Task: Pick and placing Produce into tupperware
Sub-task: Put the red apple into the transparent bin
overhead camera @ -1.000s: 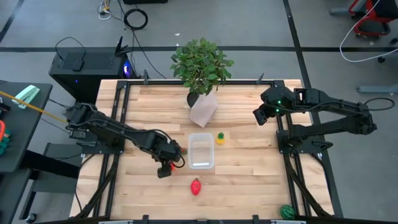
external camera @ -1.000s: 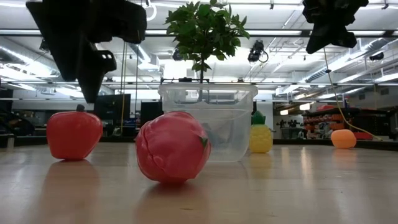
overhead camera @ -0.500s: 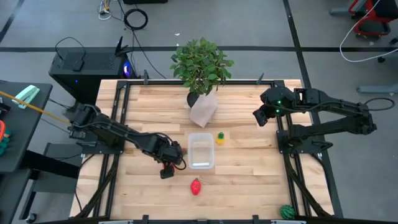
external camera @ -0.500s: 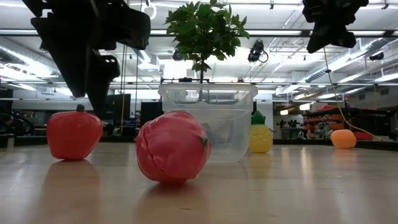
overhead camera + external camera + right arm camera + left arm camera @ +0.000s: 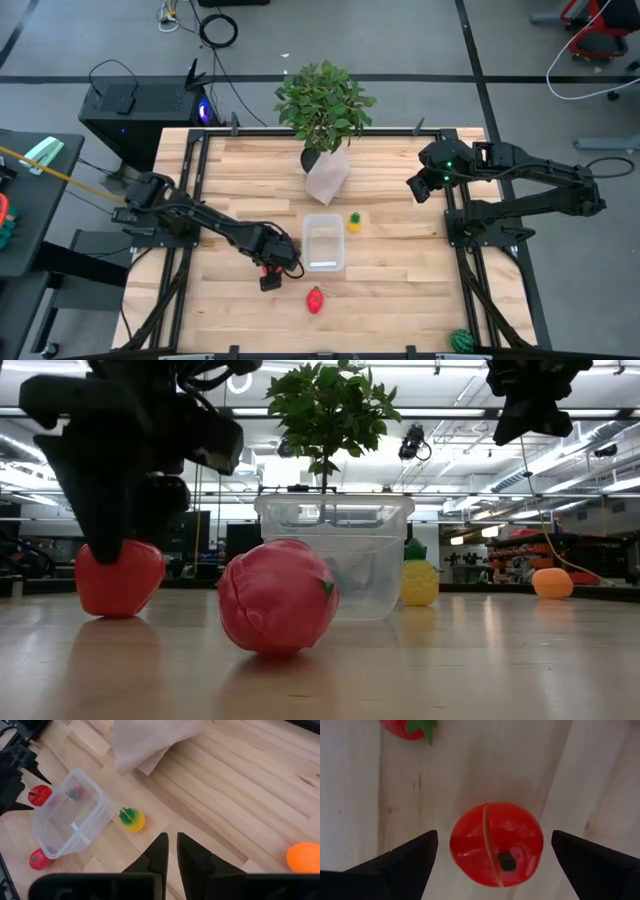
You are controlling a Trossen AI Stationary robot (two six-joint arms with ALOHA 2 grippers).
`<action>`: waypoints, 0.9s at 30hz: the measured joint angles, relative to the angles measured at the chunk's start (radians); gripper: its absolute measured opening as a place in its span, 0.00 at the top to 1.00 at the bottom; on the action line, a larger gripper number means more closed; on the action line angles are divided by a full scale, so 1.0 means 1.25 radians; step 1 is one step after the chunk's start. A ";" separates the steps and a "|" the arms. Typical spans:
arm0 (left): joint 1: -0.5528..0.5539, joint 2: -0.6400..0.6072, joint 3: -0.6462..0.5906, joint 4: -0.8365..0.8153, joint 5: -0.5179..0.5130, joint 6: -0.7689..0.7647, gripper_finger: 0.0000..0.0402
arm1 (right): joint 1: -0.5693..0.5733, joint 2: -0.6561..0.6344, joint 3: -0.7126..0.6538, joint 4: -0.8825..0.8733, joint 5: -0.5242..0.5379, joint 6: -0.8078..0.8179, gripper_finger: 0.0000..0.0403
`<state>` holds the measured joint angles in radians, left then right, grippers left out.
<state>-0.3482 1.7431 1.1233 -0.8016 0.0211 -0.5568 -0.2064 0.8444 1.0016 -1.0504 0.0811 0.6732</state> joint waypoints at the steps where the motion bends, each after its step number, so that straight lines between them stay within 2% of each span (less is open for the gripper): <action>1: -0.002 0.006 0.000 0.002 0.000 0.000 0.00 | 0.000 0.000 0.000 0.000 0.000 0.000 0.89; 7: -0.007 0.038 0.000 0.023 0.001 0.003 0.00 | 0.000 0.000 0.000 0.000 0.000 0.002 0.89; 19: -0.008 0.038 0.000 0.021 0.001 0.015 0.01 | 0.000 0.000 0.000 0.000 -0.003 0.011 0.89; 27: -0.008 0.038 0.000 0.021 0.007 0.016 0.14 | 0.000 0.000 0.000 0.001 -0.003 0.024 0.89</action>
<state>-0.3576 1.7905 1.1233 -0.7757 0.0301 -0.5371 -0.2062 0.8440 1.0016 -1.0496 0.0769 0.7031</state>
